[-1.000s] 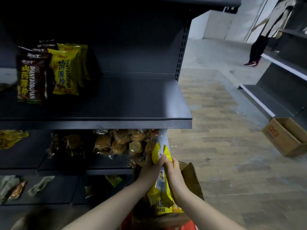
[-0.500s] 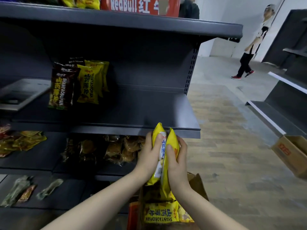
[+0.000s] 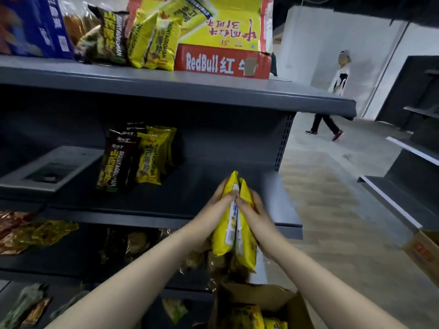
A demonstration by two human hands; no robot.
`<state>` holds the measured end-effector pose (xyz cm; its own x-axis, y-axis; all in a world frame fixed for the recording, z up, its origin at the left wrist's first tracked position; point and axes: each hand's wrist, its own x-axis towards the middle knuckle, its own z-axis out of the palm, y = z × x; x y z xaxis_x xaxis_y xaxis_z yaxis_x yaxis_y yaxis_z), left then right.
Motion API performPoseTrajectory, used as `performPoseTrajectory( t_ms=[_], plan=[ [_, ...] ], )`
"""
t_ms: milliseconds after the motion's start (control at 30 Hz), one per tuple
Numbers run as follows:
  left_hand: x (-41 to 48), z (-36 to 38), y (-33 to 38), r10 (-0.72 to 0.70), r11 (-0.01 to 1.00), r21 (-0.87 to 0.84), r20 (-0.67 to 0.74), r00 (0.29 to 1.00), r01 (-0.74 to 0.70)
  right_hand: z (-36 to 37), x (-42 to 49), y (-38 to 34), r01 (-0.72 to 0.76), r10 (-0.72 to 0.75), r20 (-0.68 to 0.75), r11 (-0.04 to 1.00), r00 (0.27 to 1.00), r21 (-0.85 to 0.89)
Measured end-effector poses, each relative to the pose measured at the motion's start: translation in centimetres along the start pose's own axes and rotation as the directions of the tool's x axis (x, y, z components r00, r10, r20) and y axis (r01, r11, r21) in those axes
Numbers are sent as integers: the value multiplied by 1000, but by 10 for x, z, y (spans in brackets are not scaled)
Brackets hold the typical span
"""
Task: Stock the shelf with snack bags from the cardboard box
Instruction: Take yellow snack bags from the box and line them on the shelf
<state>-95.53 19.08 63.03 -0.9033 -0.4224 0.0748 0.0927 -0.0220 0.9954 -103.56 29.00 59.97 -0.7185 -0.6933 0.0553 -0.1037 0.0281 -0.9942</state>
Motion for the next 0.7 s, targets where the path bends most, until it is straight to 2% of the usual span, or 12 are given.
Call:
performPoseTrajectory(
  t_ms=[67, 167, 333, 500, 600, 700],
  plan=[
    [13, -12, 5, -72, 997, -40, -70, 995, 70, 2, 13, -8, -86, 84, 82, 996, 993, 28],
    [17, -31, 3, -126, 991, -59, -103, 987, 120, 11, 30, -20, -146, 144, 156, 989, 977, 1],
    [32, -56, 3, -135, 978, -188, -266, 955, 86, 40, 55, -33, -124, 130, 131, 991, 983, -54],
    [45, -92, 9, -87, 994, -97, -345, 935, 57, 74, 76, -47, -48, 54, 25, 978, 998, -202],
    [50, -119, 11, -49, 997, 41, -378, 925, 70, 97, 93, -52, 1, -2, -5, 960, 1000, -279],
    [55, -148, 7, 13, 983, 173, -428, 904, 68, 116, 109, -55, -2, -3, -18, 960, 1000, -279]
  ],
)
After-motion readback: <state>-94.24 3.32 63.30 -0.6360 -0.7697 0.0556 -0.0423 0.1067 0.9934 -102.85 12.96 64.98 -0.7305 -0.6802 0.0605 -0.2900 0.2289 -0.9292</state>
